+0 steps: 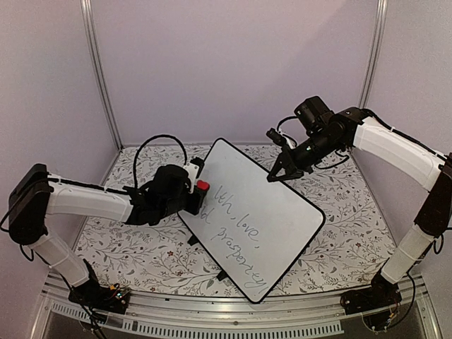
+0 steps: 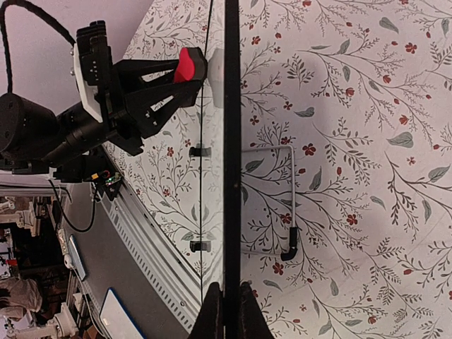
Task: Erase the whiteboard
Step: Erase the center of the whiteboard.
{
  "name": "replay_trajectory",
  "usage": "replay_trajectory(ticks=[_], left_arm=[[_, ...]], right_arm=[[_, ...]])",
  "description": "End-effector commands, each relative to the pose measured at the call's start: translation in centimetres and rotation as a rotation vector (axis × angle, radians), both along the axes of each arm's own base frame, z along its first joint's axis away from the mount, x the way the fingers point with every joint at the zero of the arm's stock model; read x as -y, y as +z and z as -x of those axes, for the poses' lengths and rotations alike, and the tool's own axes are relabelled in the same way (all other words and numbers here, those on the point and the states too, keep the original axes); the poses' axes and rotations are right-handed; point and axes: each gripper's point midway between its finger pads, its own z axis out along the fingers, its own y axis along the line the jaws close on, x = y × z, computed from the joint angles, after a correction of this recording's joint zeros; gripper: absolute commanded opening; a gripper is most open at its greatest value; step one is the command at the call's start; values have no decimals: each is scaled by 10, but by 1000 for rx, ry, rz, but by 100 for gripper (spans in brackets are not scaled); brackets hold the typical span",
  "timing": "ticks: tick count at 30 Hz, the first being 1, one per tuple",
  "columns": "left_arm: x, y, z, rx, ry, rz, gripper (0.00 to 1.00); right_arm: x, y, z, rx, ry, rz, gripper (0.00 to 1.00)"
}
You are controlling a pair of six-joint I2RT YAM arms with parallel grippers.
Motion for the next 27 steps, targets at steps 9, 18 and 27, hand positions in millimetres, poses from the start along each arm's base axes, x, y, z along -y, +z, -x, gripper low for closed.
replay_trajectory(ticks=[9, 18, 27], left_arm=[[-9, -23, 23, -55, -46, -8, 0], [26, 6, 32, 7, -142, 30, 0], [46, 17, 31, 36, -172, 34, 0]], right_arm=[[-17, 11, 4, 51, 87, -52, 0], [-15, 13, 6, 56, 85, -53, 0], [-14, 14, 6, 62, 83, -54, 0]])
